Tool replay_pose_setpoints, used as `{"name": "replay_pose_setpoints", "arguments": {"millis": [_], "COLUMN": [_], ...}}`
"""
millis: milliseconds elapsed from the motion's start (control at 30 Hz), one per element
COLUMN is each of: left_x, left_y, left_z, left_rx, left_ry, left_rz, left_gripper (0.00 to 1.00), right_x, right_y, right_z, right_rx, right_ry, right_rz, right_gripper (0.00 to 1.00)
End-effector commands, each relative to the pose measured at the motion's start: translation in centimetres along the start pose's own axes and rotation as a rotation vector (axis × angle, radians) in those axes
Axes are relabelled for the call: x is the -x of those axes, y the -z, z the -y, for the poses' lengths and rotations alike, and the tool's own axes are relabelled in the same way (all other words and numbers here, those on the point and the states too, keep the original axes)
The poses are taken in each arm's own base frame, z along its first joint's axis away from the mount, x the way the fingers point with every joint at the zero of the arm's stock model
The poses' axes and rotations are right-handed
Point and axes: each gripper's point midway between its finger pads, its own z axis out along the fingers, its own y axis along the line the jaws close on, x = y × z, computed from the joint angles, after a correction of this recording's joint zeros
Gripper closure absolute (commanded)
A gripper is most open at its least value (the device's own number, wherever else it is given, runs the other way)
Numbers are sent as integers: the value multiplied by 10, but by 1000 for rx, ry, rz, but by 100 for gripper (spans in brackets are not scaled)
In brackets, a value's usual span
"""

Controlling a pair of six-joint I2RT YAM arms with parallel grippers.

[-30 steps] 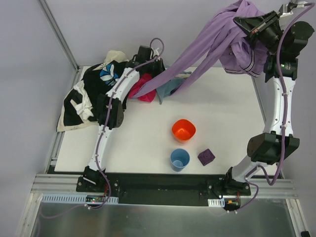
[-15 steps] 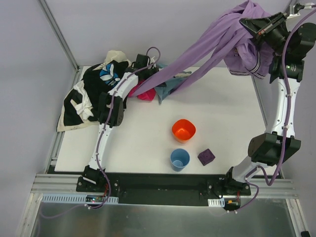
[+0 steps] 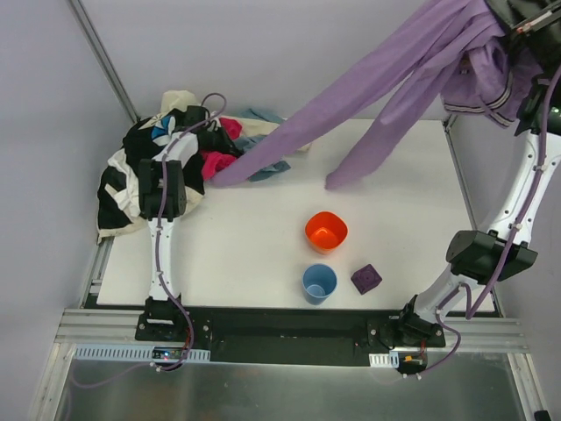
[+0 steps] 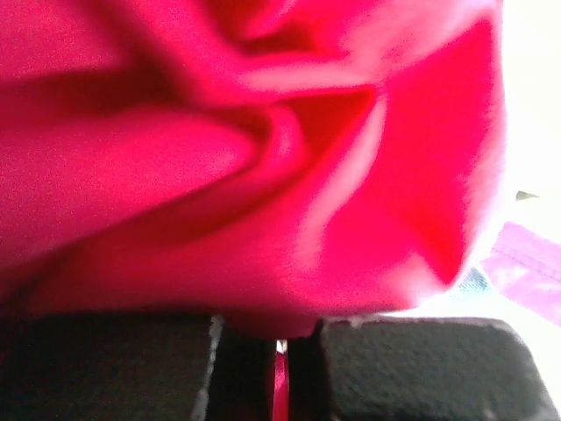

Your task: Pick out a specific cloth from the pile

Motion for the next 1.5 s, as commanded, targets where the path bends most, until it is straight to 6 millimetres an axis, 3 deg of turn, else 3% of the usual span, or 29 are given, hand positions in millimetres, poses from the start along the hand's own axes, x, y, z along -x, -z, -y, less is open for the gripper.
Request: {"name": "replay_pose_setpoints", "arguments": {"millis": [0,133,300,433,533,633,800,833,1033,1167,1333,1467], "left_x": [40,39,33,29,27,23,14,15,-19,-47,-79,-89], "left_y": [66,80,81,84,92,104,132,147,197,228,258,271], "left_z": [-53,-66,-67,-51,-28,5,66,78,150,184,212,209], "left_rx": [111,126,118,86,72,59,25,21,-57,-125,-249,-244], "left_ry": [68,64,65,39,-20,-94,-219,-243,-379,-452,-474,-422], "left_rz": [129,135,121,112,123,145,204,235,314,359,387,447], "left_gripper": [100,100,100,100,94,73,30,21,6,1,1,1], "right_x": [30,46,62,64,61,46,-2,-13,-78,-126,-181,-200], "right_y": [18,20,19,17,15,11,6,9,46,77,115,141], "right_z": [-81,-69,-55,-37,-3,48,163,188,333,404,465,484], "right_rx": [174,146,113,58,-12,-110,-314,-366,-650,-805,-1006,-1130], "right_ry": [163,167,186,220,213,198,145,151,44,-50,-146,-121], "right_rz": [138,192,233,239,222,174,41,11,-119,-233,-359,-412], "right_gripper": [100,100,100,100,100,100,100,100,100,100,100,96]}}
